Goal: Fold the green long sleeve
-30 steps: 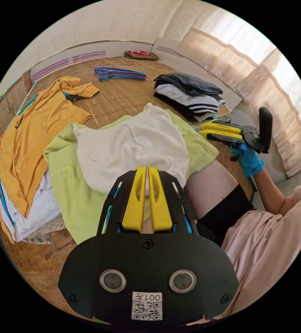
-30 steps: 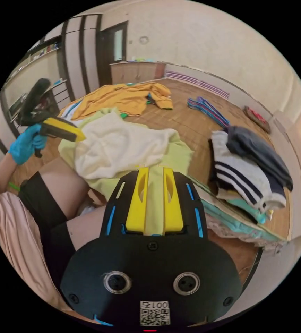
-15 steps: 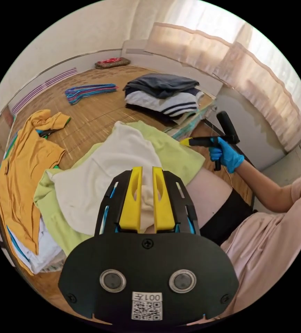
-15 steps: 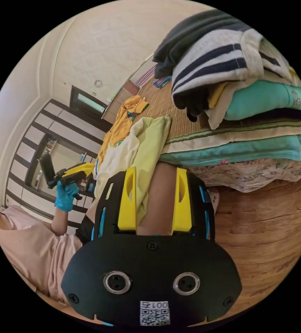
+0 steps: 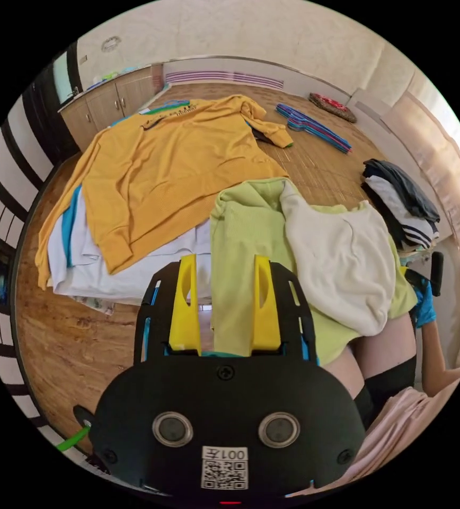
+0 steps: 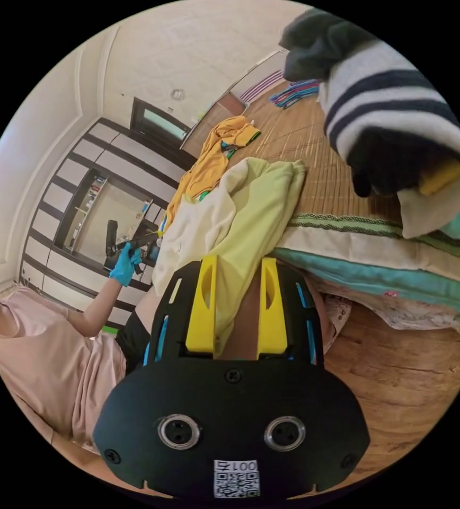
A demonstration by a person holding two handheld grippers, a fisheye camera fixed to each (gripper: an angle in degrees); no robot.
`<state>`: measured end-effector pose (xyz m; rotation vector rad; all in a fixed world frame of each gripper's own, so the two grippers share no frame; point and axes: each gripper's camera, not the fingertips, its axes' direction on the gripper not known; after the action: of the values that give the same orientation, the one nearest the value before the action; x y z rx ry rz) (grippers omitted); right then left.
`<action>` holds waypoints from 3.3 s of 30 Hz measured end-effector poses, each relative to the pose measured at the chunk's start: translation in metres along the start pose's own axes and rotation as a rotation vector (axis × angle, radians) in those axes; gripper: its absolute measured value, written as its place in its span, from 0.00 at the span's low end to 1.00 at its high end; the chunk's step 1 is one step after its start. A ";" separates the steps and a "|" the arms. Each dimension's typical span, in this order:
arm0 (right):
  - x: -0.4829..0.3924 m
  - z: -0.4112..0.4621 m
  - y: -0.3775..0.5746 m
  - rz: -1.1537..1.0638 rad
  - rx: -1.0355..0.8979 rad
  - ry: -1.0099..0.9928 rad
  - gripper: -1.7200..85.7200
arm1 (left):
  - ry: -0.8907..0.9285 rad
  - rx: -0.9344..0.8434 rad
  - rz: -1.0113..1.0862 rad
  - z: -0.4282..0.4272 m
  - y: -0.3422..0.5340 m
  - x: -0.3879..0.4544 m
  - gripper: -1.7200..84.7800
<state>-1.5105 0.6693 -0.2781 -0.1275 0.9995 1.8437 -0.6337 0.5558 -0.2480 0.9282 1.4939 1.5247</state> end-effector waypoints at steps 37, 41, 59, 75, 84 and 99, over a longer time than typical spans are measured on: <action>-0.063 0.033 -0.010 -0.135 -0.130 0.285 0.12 | -0.278 0.153 0.155 0.027 0.042 0.112 0.02; -0.069 0.036 -0.008 -0.145 -0.142 0.293 0.12 | -0.239 0.112 0.083 0.029 0.035 0.094 0.06; -0.132 0.042 0.030 -0.268 -0.028 0.418 0.03 | -0.050 0.295 0.132 -0.016 0.050 0.099 0.02; -0.234 0.031 0.082 -0.341 0.304 0.556 0.03 | -0.135 0.427 0.456 -0.030 -0.078 0.197 0.02; -0.224 0.051 0.075 -0.239 0.194 0.422 0.04 | -0.124 0.205 0.480 0.047 -0.173 0.258 0.04; -0.233 0.025 0.085 -0.390 0.012 0.474 0.05 | -0.165 0.143 0.360 0.059 -0.082 0.187 0.04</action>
<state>-1.4537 0.5057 -0.0986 -0.7276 1.2057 1.4739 -0.6551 0.7498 -0.3331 1.4337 1.3828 1.5568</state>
